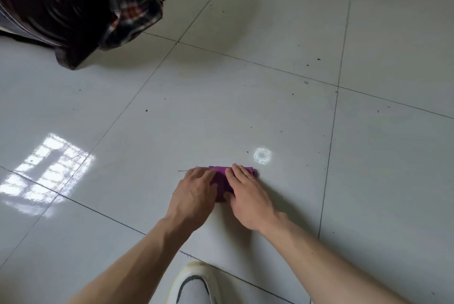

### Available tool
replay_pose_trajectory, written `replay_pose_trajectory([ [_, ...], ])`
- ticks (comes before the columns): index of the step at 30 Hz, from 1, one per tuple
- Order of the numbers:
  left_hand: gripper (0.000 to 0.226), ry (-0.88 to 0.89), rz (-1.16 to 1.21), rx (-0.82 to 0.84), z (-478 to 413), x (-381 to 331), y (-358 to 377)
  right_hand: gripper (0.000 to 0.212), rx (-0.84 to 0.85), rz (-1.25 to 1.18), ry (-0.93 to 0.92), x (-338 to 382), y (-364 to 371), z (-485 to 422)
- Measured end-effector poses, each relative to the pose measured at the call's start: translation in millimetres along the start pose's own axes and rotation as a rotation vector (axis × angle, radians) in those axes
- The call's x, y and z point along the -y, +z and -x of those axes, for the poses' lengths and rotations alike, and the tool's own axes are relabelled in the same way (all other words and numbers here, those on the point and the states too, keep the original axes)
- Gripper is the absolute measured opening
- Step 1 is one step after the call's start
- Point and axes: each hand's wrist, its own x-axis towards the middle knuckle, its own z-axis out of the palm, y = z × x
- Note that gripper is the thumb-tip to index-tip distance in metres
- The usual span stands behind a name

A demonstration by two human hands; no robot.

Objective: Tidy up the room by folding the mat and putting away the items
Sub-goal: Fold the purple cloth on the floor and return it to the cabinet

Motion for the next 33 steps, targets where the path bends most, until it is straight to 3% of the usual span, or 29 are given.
replay_pose_trajectory([
  [2,0.03,-0.172,0.013,-0.005,-12,-1,-7,0.056,-0.025,-0.018,0.03,0,-14,2],
  [5,0.038,-0.292,-0.083,0.083,-25,4,-9,0.039,-0.107,0.018,0.119,-4,-34,1],
  [9,0.045,-0.297,-0.115,0.13,-32,2,-9,0.023,-0.122,0.015,0.235,-11,-44,-5],
  [15,0.027,-0.304,-0.298,0.214,-35,-5,-13,0.03,-0.098,-0.007,0.312,-12,-37,-7],
  [20,0.027,-0.321,-0.218,0.199,-30,-1,-14,0.039,-0.069,-0.072,0.389,-13,-32,-11],
  [27,0.018,-0.27,-0.083,0.124,-15,6,-13,0.026,-0.053,-0.057,0.42,-12,-32,-17],
  [33,0.011,-0.306,0.138,0.054,-4,8,-18,0.025,-0.157,-0.115,0.426,-9,-27,-7],
])
